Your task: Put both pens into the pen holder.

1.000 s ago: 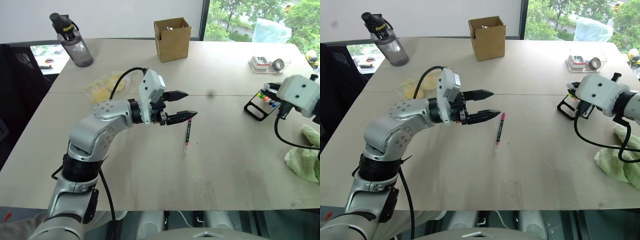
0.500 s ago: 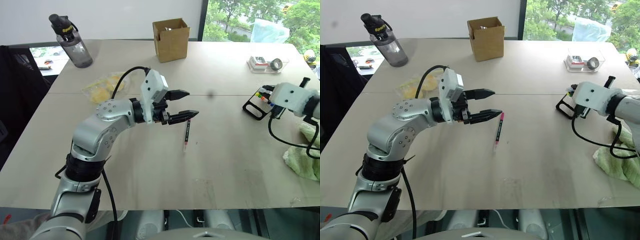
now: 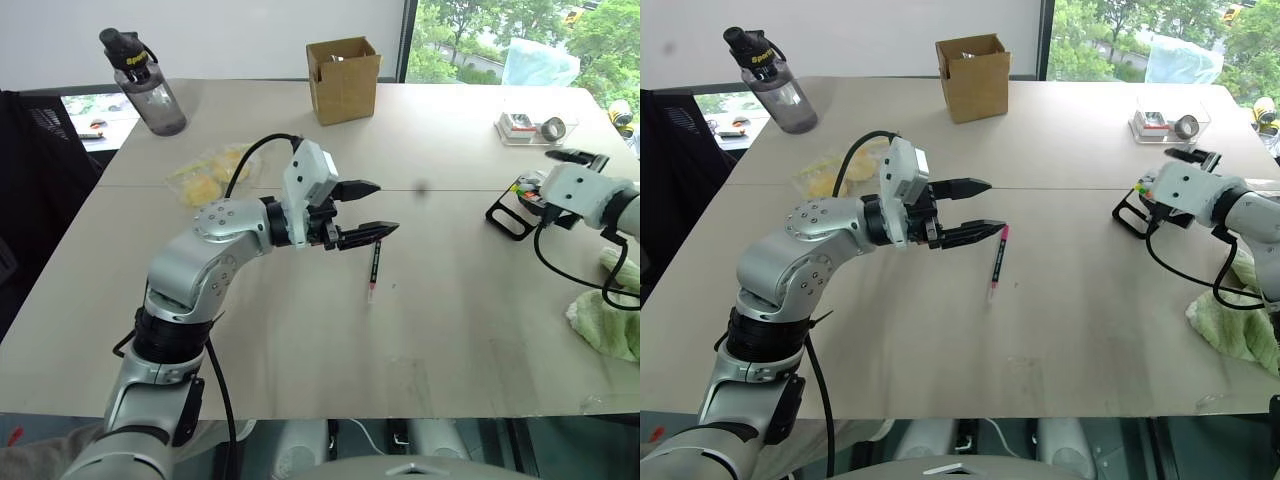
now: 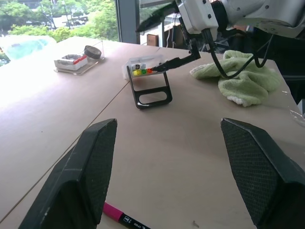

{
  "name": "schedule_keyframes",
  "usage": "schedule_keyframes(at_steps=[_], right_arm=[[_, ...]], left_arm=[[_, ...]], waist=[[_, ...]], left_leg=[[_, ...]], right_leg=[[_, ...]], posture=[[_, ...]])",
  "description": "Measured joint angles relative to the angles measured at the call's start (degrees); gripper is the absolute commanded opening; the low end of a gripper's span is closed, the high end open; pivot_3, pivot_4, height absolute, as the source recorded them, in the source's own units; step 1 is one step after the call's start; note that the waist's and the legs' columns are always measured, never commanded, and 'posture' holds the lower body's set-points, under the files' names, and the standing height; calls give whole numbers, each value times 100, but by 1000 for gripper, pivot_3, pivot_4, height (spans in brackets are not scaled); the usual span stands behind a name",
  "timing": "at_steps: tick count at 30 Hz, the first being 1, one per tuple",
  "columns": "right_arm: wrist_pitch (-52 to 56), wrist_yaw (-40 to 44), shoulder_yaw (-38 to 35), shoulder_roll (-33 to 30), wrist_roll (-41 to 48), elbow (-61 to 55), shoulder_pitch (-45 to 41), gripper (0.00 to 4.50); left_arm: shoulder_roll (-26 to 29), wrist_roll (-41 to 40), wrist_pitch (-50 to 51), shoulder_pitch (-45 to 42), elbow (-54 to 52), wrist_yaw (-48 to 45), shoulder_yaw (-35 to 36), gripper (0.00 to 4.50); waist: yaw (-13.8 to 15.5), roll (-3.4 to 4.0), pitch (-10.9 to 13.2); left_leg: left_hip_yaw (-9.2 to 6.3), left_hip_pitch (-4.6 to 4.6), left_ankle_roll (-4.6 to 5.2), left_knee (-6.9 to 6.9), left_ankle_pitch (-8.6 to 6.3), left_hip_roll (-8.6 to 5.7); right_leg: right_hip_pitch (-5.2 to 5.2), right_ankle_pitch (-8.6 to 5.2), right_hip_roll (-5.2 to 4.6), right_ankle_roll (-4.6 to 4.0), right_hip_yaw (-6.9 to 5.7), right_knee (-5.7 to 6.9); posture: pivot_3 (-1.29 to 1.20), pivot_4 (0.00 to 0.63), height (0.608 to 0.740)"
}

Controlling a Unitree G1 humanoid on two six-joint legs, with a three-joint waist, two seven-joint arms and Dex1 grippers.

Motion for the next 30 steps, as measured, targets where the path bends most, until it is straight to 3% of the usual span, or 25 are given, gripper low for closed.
schedule_keyframes(at_steps=[7,13,15,21,30], right_arm=[[746,176,-357,176,684,-534,105,4429],[2769,1045,-772,317,2542,-2273,1033,4429],[3488,1384,-958,309,3320,-2957,1670,4429],[3809,1393,-1331,592,3973,-3636,2558,4429],[3764,1050,-1374,970,4047,-4062,3073,4429]], left_arm=[[-6,12,11,59,3,4,-5,3600],[-82,315,347,365,111,416,-357,3600],[-431,301,768,469,51,830,-427,3600],[-1010,308,1451,960,-68,1744,-545,3600],[-1505,890,1677,1002,-86,2710,-860,3600]], waist=[[0,1,0],[26,1,-1],[42,0,-1],[-19,0,-2],[13,-1,-2]], left_leg=[[-1,2,0,5,0,1],[-13,2,1,7,-1,1],[-15,-5,6,12,-3,-2],[-13,19,12,17,-7,-2],[-12,23,11,18,-7,-7]], right_leg=[[0,0,-3,0,0,10],[6,0,-5,0,-10,14],[9,0,-15,0,-12,11],[19,0,-9,1,0,23],[19,-1,-1,1,1,36]], posture=[[0,150,736],[0,150,736],[0,150,736],[0,150,736],[0,150,736]])
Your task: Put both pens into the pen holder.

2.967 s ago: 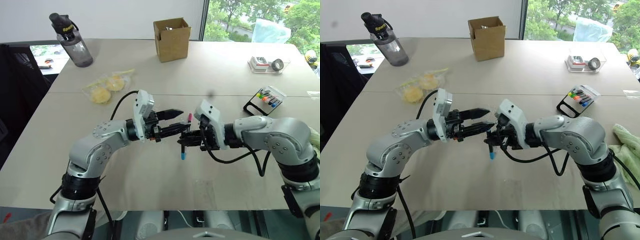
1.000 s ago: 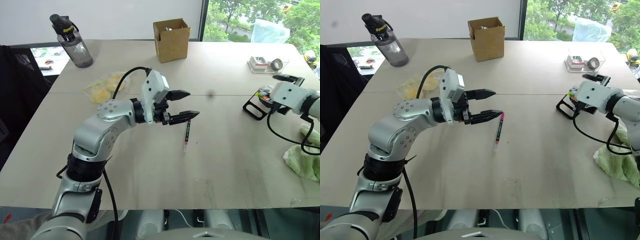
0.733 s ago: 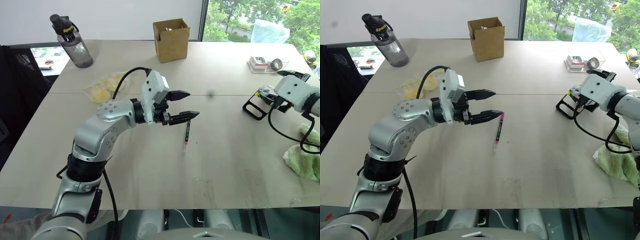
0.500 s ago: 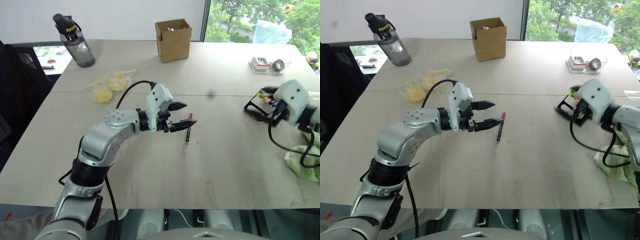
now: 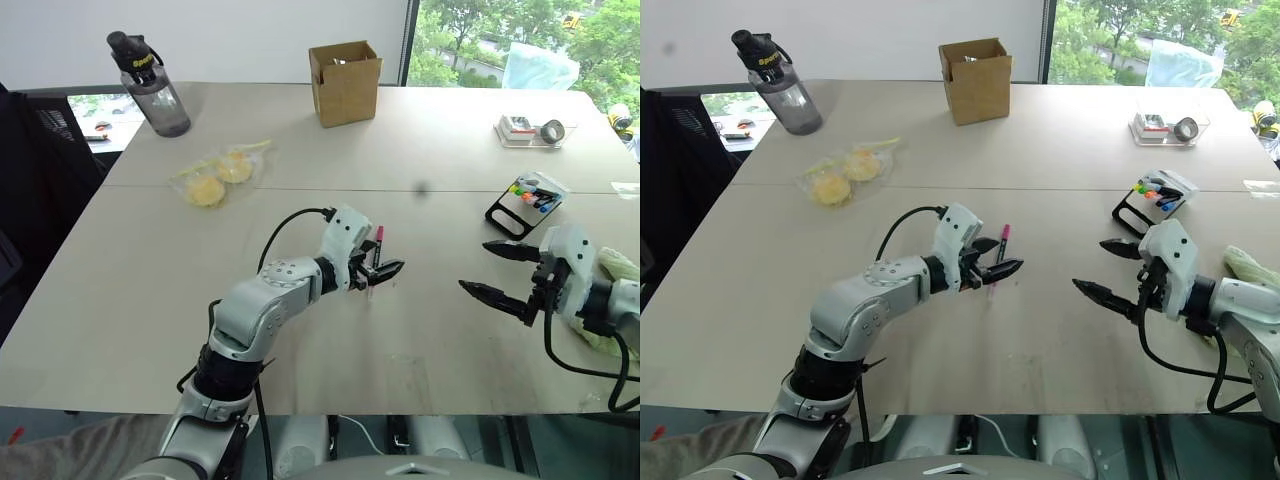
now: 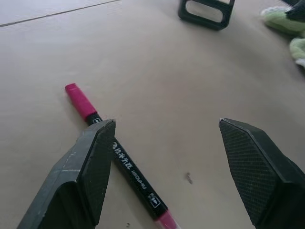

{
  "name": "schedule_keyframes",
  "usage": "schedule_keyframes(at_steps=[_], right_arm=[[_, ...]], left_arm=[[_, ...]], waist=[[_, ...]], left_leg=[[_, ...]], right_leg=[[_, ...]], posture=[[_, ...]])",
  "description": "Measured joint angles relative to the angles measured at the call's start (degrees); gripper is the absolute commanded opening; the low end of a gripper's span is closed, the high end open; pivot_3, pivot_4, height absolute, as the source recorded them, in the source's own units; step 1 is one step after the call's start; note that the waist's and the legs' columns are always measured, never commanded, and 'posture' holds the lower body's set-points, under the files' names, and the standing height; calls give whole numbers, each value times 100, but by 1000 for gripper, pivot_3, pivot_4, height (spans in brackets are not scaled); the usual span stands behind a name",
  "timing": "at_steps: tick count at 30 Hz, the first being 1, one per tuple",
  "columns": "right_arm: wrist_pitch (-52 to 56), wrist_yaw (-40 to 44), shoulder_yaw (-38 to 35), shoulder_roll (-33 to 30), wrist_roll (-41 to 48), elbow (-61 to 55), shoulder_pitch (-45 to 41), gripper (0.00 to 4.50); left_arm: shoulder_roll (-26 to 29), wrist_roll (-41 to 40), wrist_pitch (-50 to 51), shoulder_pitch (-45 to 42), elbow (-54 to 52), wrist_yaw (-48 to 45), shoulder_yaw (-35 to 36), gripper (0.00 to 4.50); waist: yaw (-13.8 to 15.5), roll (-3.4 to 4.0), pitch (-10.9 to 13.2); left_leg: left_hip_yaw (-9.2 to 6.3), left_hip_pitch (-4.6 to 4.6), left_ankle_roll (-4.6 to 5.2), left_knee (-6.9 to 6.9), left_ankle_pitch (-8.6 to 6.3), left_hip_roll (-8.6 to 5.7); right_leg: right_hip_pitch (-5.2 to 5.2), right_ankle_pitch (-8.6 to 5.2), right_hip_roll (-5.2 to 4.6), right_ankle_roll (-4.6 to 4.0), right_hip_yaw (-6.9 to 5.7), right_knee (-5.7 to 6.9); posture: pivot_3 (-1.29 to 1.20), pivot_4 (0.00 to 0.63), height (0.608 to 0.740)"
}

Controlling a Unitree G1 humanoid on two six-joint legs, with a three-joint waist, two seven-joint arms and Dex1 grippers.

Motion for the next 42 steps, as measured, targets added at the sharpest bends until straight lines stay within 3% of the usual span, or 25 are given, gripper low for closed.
schedule_keyframes(at_steps=[8,19,23,26,29,42], right_arm=[[-186,-150,-11,36,-148,-10,292,4429],[-192,-262,-11,34,-254,-12,336,4429],[-196,-256,-11,34,-279,-12,382,4500],[-195,-244,-11,34,-278,-13,387,4500],[-193,-221,-11,33,-266,-13,387,4500],[-192,-202,-10,30,-257,-18,380,4500]], left_arm=[[-285,655,547,-202,211,867,-172,3600],[-410,700,1381,-449,309,905,-112,3600],[-363,713,1410,-461,315,886,-104,2436],[-390,687,1465,-461,311,827,-179,1164],[-392,697,1498,-464,320,810,-268,13],[-272,760,1487,-494,301,814,-392,13]], waist=[[1,0,0],[-4,3,-12],[-4,3,-16],[-3,1,-19],[-12,0,-18],[-33,1,-20]], left_leg=[[-2,0,2,0,-1,0],[-1,4,1,0,0,0],[-1,5,1,0,-1,0],[-1,7,1,0,-1,0],[-1,66,24,-10,-15,0],[0,83,26,-13,-16,4]], right_leg=[[0,0,1,0,-2,0],[1,-1,3,0,1,-1],[2,-1,2,0,2,-1],[5,-1,2,0,2,-3],[60,-4,2,-2,3,-8],[77,-5,1,-3,6,-11]], posture=[[0,150,736],[0,150,736],[0,150,736],[0,150,736],[0,150,736],[0,150,736]])
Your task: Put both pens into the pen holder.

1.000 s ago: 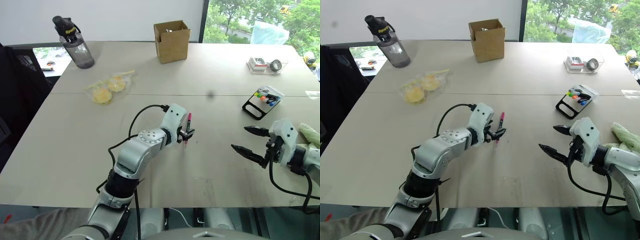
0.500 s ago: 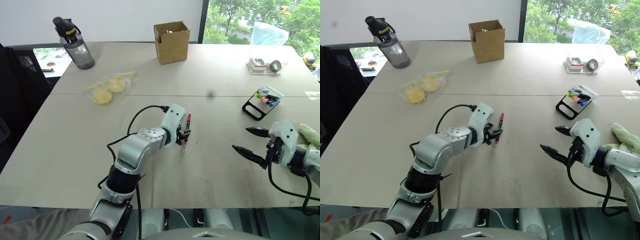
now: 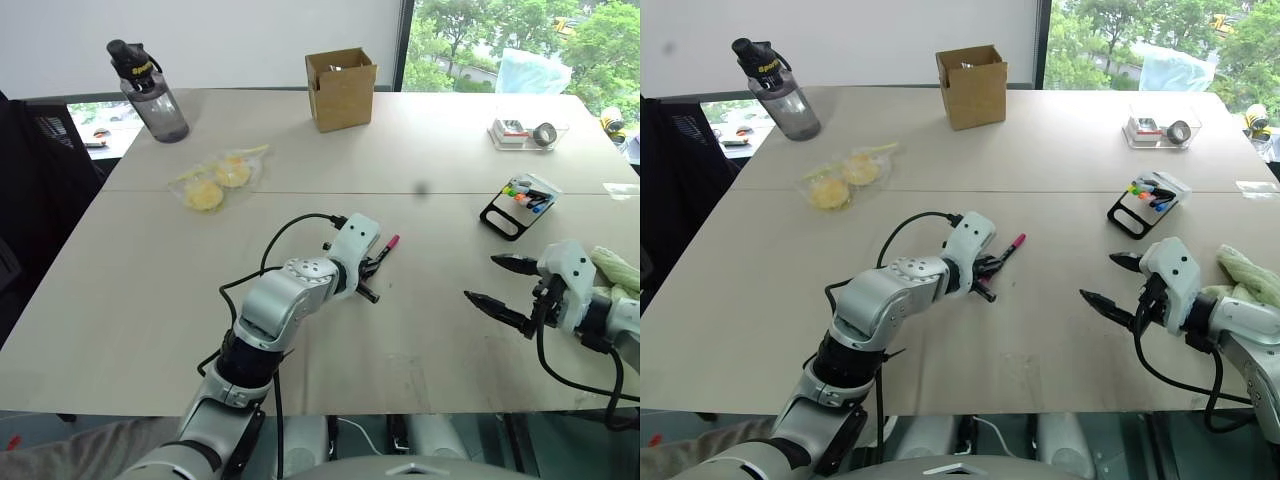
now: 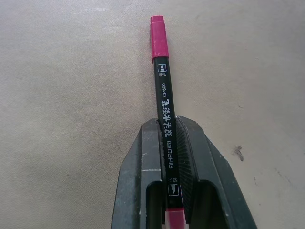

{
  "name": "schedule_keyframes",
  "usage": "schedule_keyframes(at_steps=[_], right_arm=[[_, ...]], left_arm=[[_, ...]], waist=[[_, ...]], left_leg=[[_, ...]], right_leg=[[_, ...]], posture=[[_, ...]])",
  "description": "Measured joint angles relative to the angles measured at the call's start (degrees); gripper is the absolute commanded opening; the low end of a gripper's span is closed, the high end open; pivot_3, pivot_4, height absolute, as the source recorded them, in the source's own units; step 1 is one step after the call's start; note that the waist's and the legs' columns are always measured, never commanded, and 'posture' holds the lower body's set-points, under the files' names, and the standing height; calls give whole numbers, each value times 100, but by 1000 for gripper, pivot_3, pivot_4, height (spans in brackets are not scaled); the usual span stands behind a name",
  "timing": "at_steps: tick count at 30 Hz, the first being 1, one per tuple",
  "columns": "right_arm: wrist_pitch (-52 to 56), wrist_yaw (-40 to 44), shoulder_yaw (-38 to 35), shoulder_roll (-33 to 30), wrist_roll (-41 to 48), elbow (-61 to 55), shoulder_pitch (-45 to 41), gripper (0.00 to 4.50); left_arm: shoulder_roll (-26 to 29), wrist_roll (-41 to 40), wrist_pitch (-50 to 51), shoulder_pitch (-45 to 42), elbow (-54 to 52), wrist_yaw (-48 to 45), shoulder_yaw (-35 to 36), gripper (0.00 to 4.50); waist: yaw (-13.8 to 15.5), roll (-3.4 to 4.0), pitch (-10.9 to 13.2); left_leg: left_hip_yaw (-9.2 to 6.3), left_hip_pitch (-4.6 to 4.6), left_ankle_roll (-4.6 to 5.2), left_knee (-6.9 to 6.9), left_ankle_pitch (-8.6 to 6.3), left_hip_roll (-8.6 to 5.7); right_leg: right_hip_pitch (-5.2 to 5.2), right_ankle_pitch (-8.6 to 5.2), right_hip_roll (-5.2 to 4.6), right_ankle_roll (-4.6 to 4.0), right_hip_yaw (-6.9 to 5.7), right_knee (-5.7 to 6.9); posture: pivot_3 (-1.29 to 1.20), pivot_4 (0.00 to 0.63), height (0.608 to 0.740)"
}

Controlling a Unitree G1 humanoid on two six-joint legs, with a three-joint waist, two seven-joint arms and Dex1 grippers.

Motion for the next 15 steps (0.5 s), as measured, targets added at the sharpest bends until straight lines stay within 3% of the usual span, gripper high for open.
schedule_keyframes(at_steps=[8,12,15], right_arm=[[459,-282,-13,191,607,-26,-350,4500],[1100,-743,-222,297,1147,-41,-696,4500],[1777,-1247,-723,500,2181,-5,-1113,4500]], left_arm=[[253,85,-1429,275,-38,-564,-166,13],[-491,-827,-2271,680,-238,-1161,670,13],[-489,-1445,-2597,915,-445,-1740,974,13]], waist=[[25,-1,5],[38,-2,6],[27,0,5]], left_leg=[[0,-13,0,0,0,1],[-1,-31,3,1,-1,3],[-2,-31,9,-3,-6,3]], right_leg=[[-9,1,-20,-2,-2,-5],[-9,2,-30,-1,-8,-37],[-8,2,-25,-1,-6,-42]], posture=[[0,150,736],[0,150,736],[0,150,736]])
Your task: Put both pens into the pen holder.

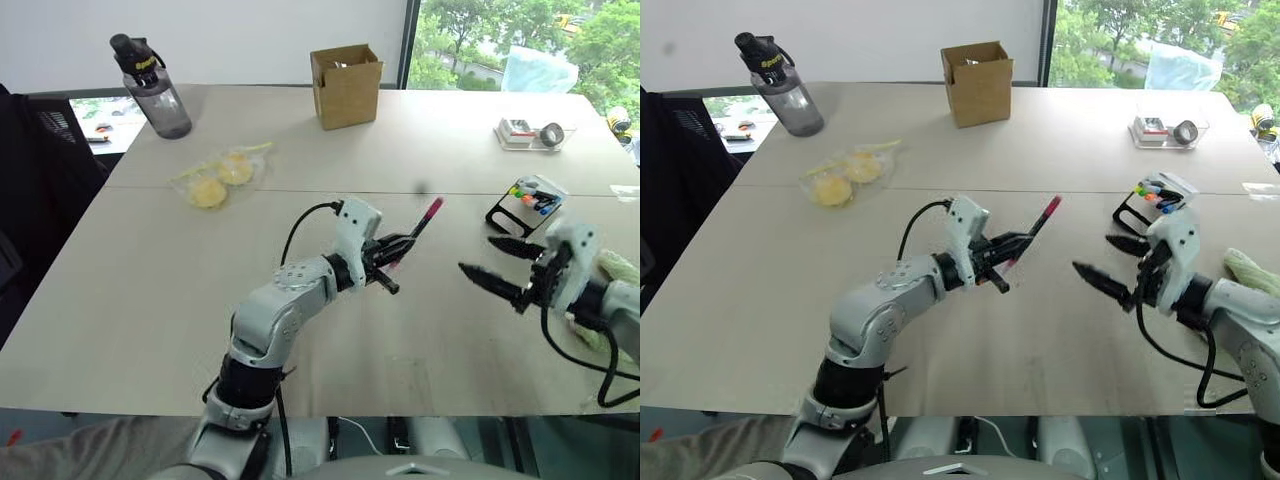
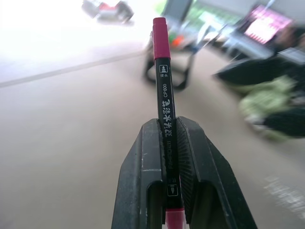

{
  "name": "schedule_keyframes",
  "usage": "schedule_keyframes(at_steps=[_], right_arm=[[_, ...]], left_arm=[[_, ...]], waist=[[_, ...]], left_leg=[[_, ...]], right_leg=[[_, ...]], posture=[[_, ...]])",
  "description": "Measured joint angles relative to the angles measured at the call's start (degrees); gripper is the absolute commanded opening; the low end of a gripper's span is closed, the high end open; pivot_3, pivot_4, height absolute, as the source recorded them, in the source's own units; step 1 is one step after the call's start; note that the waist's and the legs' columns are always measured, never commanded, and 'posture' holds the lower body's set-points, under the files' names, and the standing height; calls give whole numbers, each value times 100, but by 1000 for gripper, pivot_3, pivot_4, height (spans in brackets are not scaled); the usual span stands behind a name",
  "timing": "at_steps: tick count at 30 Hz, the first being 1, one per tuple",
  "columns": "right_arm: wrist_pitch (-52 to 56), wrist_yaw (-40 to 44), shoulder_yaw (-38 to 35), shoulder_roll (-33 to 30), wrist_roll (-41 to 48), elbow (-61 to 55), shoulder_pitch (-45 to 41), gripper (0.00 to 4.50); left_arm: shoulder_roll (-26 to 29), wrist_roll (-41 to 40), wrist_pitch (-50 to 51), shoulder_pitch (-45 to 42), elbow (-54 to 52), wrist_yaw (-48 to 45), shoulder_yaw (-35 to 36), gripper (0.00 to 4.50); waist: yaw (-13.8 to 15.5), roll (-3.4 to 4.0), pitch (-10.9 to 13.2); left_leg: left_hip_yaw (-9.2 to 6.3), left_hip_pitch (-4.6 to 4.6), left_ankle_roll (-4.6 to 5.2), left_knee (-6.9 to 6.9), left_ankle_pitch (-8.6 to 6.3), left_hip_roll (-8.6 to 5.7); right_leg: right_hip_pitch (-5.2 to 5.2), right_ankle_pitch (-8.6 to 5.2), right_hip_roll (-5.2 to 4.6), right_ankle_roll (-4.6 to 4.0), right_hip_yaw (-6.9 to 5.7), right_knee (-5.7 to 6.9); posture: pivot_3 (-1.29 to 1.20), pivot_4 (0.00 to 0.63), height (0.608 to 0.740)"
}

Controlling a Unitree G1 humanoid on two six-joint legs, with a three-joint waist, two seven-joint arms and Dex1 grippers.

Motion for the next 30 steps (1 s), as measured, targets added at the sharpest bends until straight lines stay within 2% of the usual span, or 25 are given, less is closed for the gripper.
schedule_keyframes(at_steps=[6,10,13,16,17,18,21,22,23,25,26,28,30], right_arm=[[781,-817,-178,167,1454,106,-576,4500],[852,-1347,-167,391,2428,185,-1042,4500],[855,-1772,81,605,3101,194,-1238,4500],[874,-1944,540,682,3244,177,-1240,4500],[871,-1993,648,710,3261,175,-1242,3953],[856,-2024,697,740,3280,175,-1247,3692],[733,-2046,733,754,3406,177,-1310,2075],[691,-2046,733,719,3451,176,-1360,1350],[684,-2058,733,690,3452,180,-1361,1158],[682,-2042,743,651,3495,179,-1361,370],[682,-2007,755,622,3521,157,-1362,121],[656,-1875,772,450,3390,74,-1374,59],[568,-1614,850,-78,2759,-238,-1406,59]], left_arm=[[-23,-1057,-44,187,0,-558,599,13],[172,-1520,73,190,-1,-880,627,13],[496,-1682,102,181,13,-1159,629,13],[549,-1773,105,91,80,-1227,627,13],[539,-1781,105,40,110,-1241,620,0],[543,-1781,105,8,124,-1247,618,0],[552,-1781,95,-104,193,-1248,617,0],[557,-1780,95,-109,220,-1248,614,0],[561,-1789,93,-110,221,-1274,612,0],[593,-1795,93,-112,221,-1284,585,0],[603,-1809,103,-114,222,-1293,559,0],[604,-1878,147,-131,239,-1292,555,878],[711,-1826,132,-183,306,-1253,577,1416]], waist=[[-2,1,2],[-4,1,2],[-5,1,1],[9,2,2],[10,2,2],[7,2,2],[-1,2,2],[-2,2,2],[-2,2,2],[-1,4,3],[-2,4,3],[-1,6,5],[3,11,8]], left_leg=[[-2,-4,11,-5,-6,-1],[0,-9,17,-5,-10,-3],[-1,-10,17,-6,-10,-1],[-2,-17,18,-6,-10,-2],[-2,-18,20,-5,-11,-4],[-1,-20,21,-4,-11,-4],[0,-20,23,-4,-13,-5],[0,-19,22,-4,-12,-3],[-1,-19,22,-5,-12,-3],[-1,-19,22,-5,-12,-2],[-1,-20,22,-6,-12,-2],[-1,-22,22,-6,-13,-2],[-2,-25,23,-5,-13,-3]], right_leg=[[2,1,14,1,-2,-18],[1,1,28,3,-2,-26],[0,1,30,3,-2,-26],[-1,1,26,3,-6,-30],[-1,1,24,3,-6,-31],[-1,1,24,4,-6,-33],[-1,2,23,4,-5,-34],[-1,1,25,4,-5,-34],[-1,1,25,4,-6,-34],[-3,1,25,4,-6,-34],[-3,1,25,4,-6,-34],[-4,1,23,4,-6,-35],[-7,1,23,5,-7,-37]], posture=[[0,150,736],[0,150,736],[0,150,736],[0,150,736],[0,150,736],[0,150,736],[0,150,736],[0,150,736],[0,150,736],[0,150,736],[0,150,736],[0,150,736],[0,150,736]])
